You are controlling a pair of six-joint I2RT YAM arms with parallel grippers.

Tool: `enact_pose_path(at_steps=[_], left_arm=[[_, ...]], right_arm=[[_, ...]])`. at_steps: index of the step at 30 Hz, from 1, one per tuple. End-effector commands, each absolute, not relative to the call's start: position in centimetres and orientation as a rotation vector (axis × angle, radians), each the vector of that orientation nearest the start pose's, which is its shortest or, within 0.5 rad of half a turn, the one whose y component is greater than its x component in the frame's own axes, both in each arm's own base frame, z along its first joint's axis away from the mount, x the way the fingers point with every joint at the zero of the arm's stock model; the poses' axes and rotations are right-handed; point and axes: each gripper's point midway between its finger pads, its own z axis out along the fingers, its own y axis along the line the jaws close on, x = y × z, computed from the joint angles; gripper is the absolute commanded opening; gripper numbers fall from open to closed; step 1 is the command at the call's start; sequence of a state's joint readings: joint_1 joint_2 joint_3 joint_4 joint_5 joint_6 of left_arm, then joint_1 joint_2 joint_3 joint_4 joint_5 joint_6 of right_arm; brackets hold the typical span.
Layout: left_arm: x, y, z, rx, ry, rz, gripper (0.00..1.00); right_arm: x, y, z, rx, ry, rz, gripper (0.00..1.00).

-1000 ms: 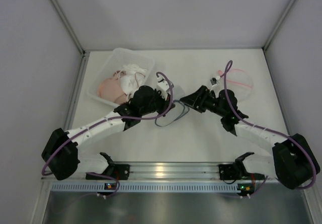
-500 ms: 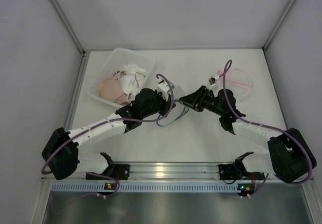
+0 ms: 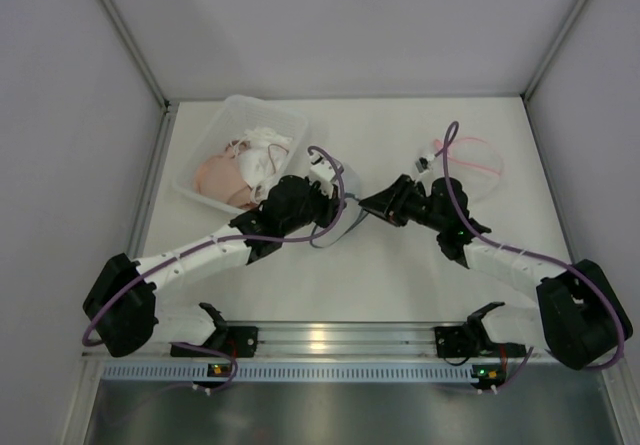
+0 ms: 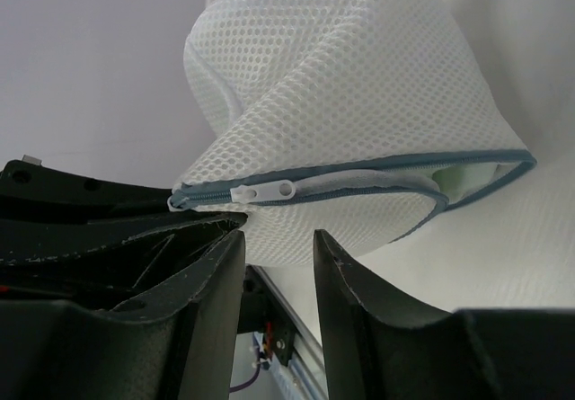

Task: Place the bra in the laundry bag and zip it closed
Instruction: Zip the zipper on the laundry bag.

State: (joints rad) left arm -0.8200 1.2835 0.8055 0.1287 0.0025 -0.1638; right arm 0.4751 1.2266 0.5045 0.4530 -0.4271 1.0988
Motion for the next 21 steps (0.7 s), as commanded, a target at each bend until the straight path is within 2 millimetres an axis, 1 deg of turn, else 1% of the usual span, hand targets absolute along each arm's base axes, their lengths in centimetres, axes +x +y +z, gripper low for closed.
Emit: enact_pose_path(at_steps=[1,4,10,16,21], left_arm=[[27.4,-31.8,20.9,0.635,1.768,-0.735,0.00],[27.2,-31.8,20.8,0.642,1.768,-0.739,0.00],[27.0,-31.9,20.5,0.650,1.774,-0.746,0.00],[27.2,-32.0,20.7,0.649,1.768,-0.740,0.00],[27.1,-31.9,21.3,0.645,1.753,-0.744,0.00]], right_arm=[[28.1,26.3,19.2,0.254,1.973,1.445,0.37],[28.6,26.2,19.3,0.294,1.958,1.446,0.38],[29.0,26.3,20.5,0.316,1.912,1.479,0.43],[28.7,27.1,19.4,0.313,1.948,1.509,0.44],[28.8,27.3,19.2,0.305,1.962,1.496,0.44]])
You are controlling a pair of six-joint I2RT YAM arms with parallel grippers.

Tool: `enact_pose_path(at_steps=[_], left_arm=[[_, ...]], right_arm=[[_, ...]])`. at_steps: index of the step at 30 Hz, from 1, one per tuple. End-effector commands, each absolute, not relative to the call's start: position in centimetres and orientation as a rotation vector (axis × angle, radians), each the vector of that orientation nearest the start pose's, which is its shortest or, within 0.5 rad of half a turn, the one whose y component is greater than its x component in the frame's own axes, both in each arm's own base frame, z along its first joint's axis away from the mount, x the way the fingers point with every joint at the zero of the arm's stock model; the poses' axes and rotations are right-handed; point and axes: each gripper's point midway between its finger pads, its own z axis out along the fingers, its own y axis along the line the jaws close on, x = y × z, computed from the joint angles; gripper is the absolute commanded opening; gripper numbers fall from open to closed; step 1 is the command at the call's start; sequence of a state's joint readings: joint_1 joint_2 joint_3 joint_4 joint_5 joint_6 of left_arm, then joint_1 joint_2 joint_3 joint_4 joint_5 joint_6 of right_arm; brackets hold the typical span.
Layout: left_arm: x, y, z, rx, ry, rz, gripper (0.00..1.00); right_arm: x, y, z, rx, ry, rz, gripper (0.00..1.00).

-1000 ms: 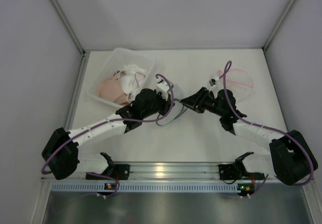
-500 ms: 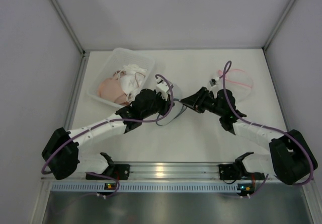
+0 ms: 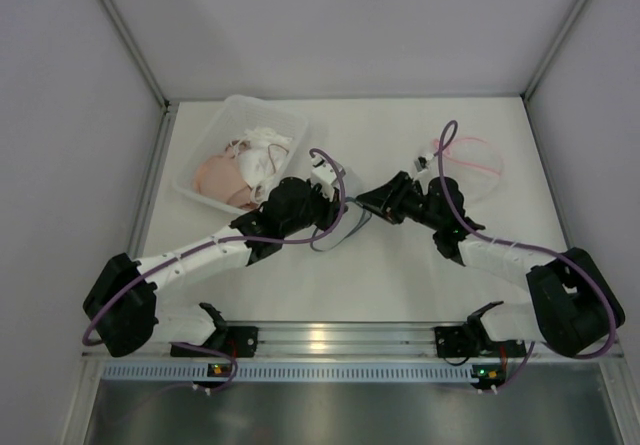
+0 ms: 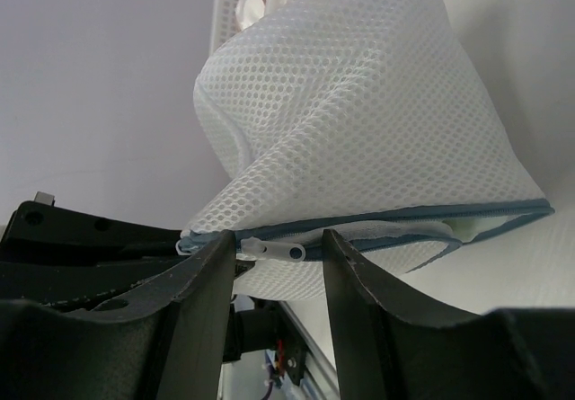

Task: Place the bra in the laundry bag and zip it closed
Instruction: Zip the zipper on the laundry bag.

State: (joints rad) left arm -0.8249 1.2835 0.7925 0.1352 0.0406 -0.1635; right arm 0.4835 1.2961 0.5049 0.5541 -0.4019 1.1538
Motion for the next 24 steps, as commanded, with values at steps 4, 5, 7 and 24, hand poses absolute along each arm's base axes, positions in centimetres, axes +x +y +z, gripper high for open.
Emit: enact_pose_path(at_steps=[4,5,7,24], left_arm=[[26.9,-31.9,21.3,0.651,1.752,-0.748,0.00],[26.9,-31.9,21.2,0.652,1.754,-0.751,0.00],[26.8,-32.1,21.0,0.656,1.760,-0.753,0.00],[27.2,-32.2,20.8,0.645,1.762,-0.722,0.00]], right_arm=[[28.9,27.4,19.6,0.301,1.944,1.505,0.44],[28.9,27.4,19.7,0.301,1.938,1.507,0.43],[28.9,27.5,20.1,0.299,1.929,1.515,0.41],[28.8,27.0,20.4,0.338,1.915,1.528,0.18]])
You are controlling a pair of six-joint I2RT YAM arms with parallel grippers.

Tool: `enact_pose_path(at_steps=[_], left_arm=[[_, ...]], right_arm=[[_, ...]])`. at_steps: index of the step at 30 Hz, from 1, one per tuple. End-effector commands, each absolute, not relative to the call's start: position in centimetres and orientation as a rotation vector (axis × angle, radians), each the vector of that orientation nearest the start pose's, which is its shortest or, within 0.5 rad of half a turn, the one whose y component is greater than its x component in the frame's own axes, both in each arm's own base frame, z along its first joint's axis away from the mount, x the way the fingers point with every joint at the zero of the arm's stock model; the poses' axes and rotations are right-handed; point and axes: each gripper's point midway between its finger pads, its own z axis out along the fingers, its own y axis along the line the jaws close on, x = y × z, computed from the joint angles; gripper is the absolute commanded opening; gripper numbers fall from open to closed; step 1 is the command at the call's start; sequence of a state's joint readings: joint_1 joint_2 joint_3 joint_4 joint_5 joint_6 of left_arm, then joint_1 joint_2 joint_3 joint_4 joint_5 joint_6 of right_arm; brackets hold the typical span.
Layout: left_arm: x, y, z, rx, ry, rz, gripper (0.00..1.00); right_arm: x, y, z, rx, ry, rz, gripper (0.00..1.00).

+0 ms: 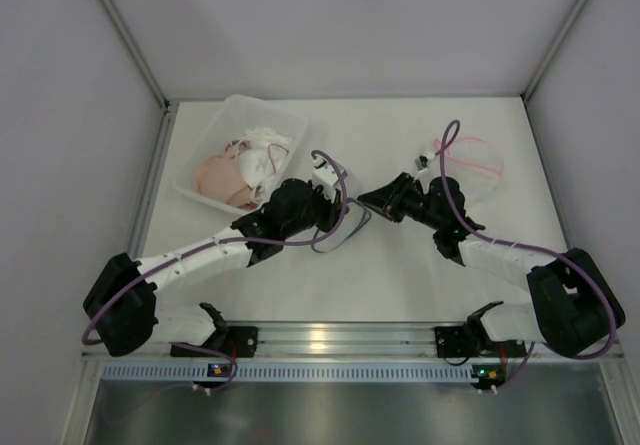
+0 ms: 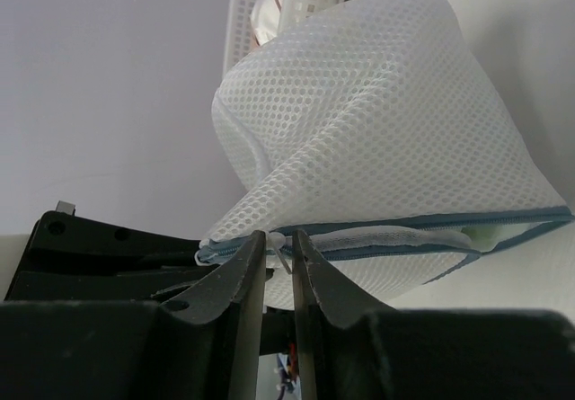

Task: Place the bra in the laundry bag and zip it closed
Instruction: Zip the zipper on the laundry bag.

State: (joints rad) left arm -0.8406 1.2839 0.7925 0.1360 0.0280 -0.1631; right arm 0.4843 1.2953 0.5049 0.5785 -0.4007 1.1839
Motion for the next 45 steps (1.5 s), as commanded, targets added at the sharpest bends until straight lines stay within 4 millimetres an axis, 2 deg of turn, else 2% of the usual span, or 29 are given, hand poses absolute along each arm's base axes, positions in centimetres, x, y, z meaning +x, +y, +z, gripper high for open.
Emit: enact_pose_path(at_steps=[1,5,8,14,15,17,21,26,31,34,35,37,38,39,40,41,42,43,44,45], left_arm=[[27.2,-32.2,21.0,0.644,1.757,-0.725,0.00],[27.2,-32.2,20.9,0.640,1.761,-0.717,0.00],[27.6,-31.7,20.8,0.616,1.764,-0.687,0.00],[27.7,-31.1,21.5,0.597,1.746,-0.665,0.00],[27.8,-31.0,21.7,0.595,1.740,-0.660,0.00],[27.7,-30.8,22.4,0.590,1.723,-0.665,0.00],[27.4,-30.7,23.6,0.575,1.699,-0.688,0.00],[26.7,-30.7,25.1,0.575,1.658,-0.732,0.00],[26.8,-29.9,24.7,0.537,1.666,-0.711,0.00],[26.3,-30.2,24.1,0.566,1.672,-0.737,0.00],[26.3,-30.5,23.8,0.579,1.680,-0.739,0.04],[26.4,-30.6,23.3,0.612,1.701,-0.716,0.25],[26.0,-31.1,23.1,0.665,1.719,-0.732,0.51],[25.9,-31.1,23.1,0.683,1.731,-0.721,0.59],[26.0,-31.1,23.1,0.723,1.727,-0.694,0.62],[25.6,-30.8,22.3,0.774,1.762,-0.670,0.67],[25.9,-30.9,23.6,0.790,1.738,-0.652,0.69],[26.0,-30.5,23.4,0.857,1.734,-0.595,0.69],[26.7,-30.1,24.9,0.848,1.724,-0.546,0.69],[27.0,-29.4,24.7,0.859,1.750,-0.490,0.69]], right_arm=[[28.8,27.0,20.4,0.340,1.917,1.531,0.17],[28.8,27.0,20.2,0.337,1.920,1.527,0.10],[28.8,26.8,19.9,0.330,1.938,1.488,0.00],[29.0,25.8,19.3,0.297,1.962,1.367,0.00],[29.0,25.5,18.5,0.310,1.997,1.326,0.00],[29.2,25.1,18.4,0.290,2.006,1.274,0.00],[29.7,24.3,16.7,0.289,2.069,1.153,0.00],[29.9,24.3,15.0,0.287,2.113,1.121,0.00],[29.6,23.9,14.4,0.287,2.134,1.093,0.00],[29.7,23.8,14.5,0.281,2.131,1.082,0.00],[29.7,23.8,14.6,0.275,2.128,1.080,0.00],[29.8,23.8,14.8,0.265,2.128,1.072,0.00],[30.0,23.6,14.9,0.250,2.123,1.053,0.00],[30.2,23.6,15.2,0.239,2.117,1.046,0.00],[30.2,23.6,15.2,0.232,2.120,1.035,0.00],[30.3,23.4,15.1,0.228,2.125,1.016,0.00],[30.4,23.3,15.3,0.206,2.120,1.002,0.00],[30.4,23.3,15.4,0.192,2.118,0.994,0.00],[30.4,23.2,15.6,0.177,2.115,0.985,0.00],[30.6,23.2,16.0,0.149,2.106,0.971,0.00]])
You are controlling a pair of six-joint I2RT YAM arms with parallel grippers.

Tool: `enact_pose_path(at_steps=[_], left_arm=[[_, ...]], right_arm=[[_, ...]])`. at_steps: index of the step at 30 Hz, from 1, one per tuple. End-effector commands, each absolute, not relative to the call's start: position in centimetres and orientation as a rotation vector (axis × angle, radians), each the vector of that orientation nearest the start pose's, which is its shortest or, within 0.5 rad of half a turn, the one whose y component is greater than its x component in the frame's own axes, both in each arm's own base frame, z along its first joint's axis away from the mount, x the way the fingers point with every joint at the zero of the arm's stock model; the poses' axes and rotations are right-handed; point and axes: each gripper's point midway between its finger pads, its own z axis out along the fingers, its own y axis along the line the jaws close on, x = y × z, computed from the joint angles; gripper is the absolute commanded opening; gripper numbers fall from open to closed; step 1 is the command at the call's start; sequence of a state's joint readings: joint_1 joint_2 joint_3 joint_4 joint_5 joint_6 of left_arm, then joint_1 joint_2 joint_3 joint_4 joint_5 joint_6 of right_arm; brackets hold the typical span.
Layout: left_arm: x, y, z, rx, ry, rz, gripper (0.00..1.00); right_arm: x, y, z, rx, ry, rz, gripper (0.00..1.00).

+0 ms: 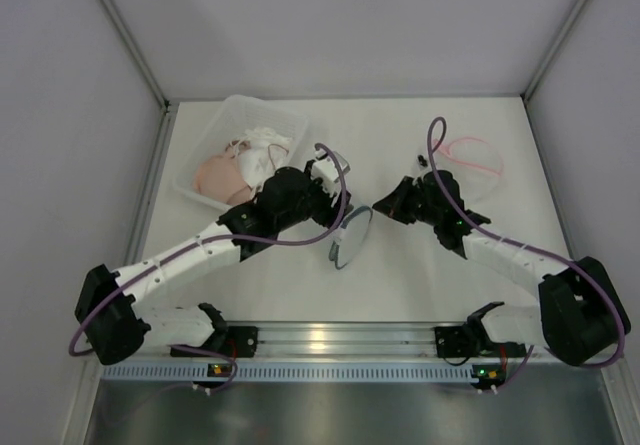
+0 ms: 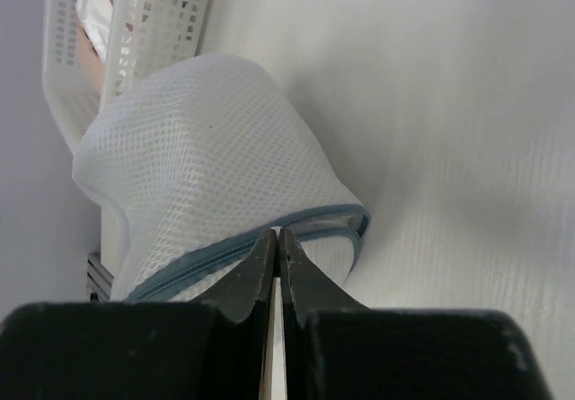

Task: Place the bra in the laundry bag and zip it closed
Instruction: Zip the zipper on the laundry bag.

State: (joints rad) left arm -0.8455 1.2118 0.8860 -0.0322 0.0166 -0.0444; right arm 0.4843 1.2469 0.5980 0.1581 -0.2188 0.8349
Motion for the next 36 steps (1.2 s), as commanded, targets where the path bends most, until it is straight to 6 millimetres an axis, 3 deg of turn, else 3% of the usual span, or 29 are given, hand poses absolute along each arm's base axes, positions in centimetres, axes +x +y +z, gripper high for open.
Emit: enact_pose_path(at_steps=[1,2,5,7,10,14,24,27,28,31,32,36], left_arm=[[27.2,-29.1,25.3,0.890,1.731,-0.449,0.70],[27.4,-29.2,26.7,0.896,1.701,-0.442,0.70],[27.7,-29.4,27.9,0.947,1.649,-0.414,0.77],[27.2,-30.8,28.6,1.004,1.617,-0.479,0.80],[27.0,-33.0,26.6,1.056,1.679,-0.569,0.81],[28.1,-34.9,22.1,1.045,1.858,-0.564,0.81],[28.0,-37.0,18.0,1.146,1.917,-0.524,0.80],[28.3,-36.5,16.7,1.157,1.950,-0.472,0.56],[28.4,-36.4,16.5,1.151,1.957,-0.460,0.30],[28.5,-35.7,16.2,1.133,1.971,-0.426,0.07],[28.8,-35.3,16.6,1.105,1.970,-0.396,0.00],[29.6,-34.5,18.9,0.975,1.943,-0.370,0.00]], right_arm=[[30.6,23.2,16.2,0.131,2.100,0.965,0.00],[30.6,23.2,16.4,0.106,2.092,0.953,0.00],[30.7,23.1,17.0,0.076,2.080,0.945,0.00],[30.7,23.1,17.0,0.077,2.081,0.945,0.00],[30.6,23.4,16.8,0.091,2.089,0.970,0.00],[30.0,23.9,16.6,0.116,2.090,1.031,0.00],[29.8,23.7,16.7,0.150,2.081,1.051,0.00],[29.8,23.6,16.6,0.162,2.084,1.043,0.00],[29.9,23.5,16.6,0.169,2.085,1.035,0.00],[29.9,23.3,16.6,0.181,2.083,1.025,0.00],[30.1,23.2,16.8,0.187,2.080,1.021,0.00],[30.4,22.7,16.7,0.216,2.087,0.985,0.00]])
